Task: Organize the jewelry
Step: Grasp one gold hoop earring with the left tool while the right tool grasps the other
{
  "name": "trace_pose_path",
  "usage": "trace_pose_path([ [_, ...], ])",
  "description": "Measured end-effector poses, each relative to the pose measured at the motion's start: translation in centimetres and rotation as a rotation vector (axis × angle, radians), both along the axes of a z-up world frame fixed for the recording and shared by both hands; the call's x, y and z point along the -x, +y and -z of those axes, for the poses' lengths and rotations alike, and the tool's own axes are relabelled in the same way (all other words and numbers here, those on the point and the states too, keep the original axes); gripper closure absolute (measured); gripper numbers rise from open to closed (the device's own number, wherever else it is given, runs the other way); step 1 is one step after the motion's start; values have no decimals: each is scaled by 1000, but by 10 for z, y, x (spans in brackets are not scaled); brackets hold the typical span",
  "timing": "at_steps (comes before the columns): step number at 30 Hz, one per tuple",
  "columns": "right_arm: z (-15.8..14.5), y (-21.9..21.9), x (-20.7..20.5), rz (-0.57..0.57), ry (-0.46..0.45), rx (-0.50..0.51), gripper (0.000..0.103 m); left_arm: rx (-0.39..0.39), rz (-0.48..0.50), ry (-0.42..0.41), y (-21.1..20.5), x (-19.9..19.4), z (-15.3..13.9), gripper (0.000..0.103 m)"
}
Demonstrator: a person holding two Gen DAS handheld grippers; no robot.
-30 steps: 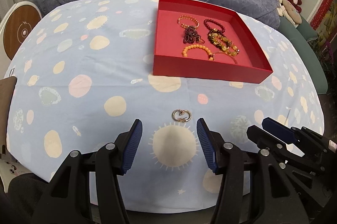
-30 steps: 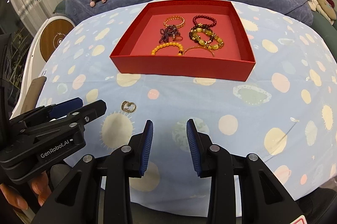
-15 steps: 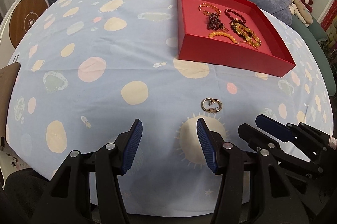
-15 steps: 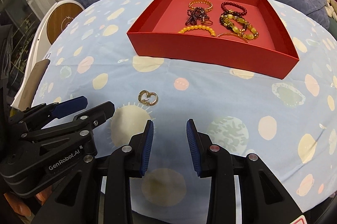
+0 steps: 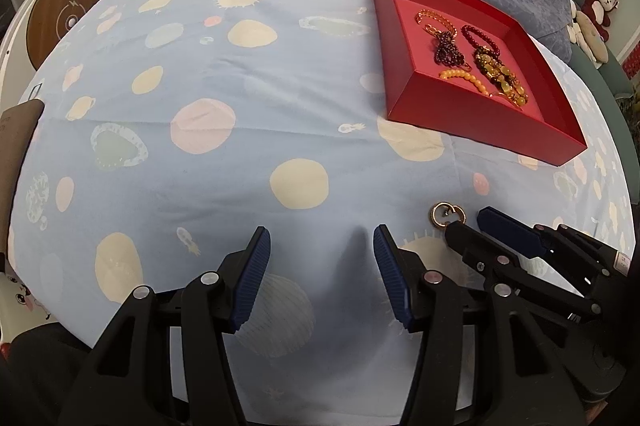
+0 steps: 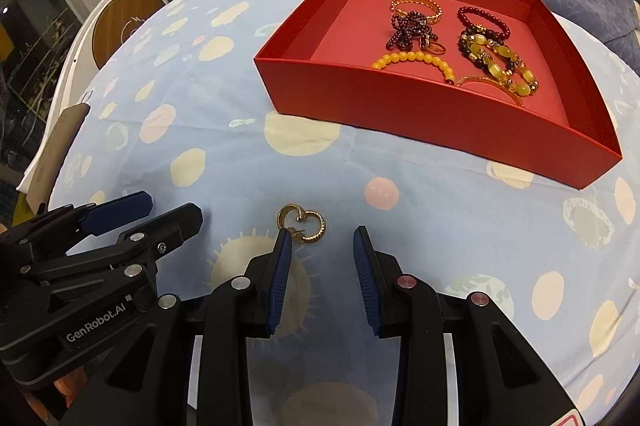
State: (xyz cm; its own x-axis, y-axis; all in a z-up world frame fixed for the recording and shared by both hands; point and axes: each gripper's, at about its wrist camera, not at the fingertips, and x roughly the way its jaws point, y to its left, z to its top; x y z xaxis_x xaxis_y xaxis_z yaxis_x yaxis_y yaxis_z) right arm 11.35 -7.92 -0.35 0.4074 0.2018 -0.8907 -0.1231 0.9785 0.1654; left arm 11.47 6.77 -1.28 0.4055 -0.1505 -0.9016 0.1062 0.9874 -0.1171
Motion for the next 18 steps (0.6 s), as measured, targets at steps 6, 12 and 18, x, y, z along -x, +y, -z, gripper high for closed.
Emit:
trace_pose_path([
  [6,1,3,-1,-27,-6,26,89,9,4,0,-1,-3,-1,52],
  [12,0,-11,7,4,-2,23,93,26,29,-7,-15,-4,-5,52],
  [18,-7,-44,16,77,-3,16,99,48,79,-8,-38,-2,-7,52],
])
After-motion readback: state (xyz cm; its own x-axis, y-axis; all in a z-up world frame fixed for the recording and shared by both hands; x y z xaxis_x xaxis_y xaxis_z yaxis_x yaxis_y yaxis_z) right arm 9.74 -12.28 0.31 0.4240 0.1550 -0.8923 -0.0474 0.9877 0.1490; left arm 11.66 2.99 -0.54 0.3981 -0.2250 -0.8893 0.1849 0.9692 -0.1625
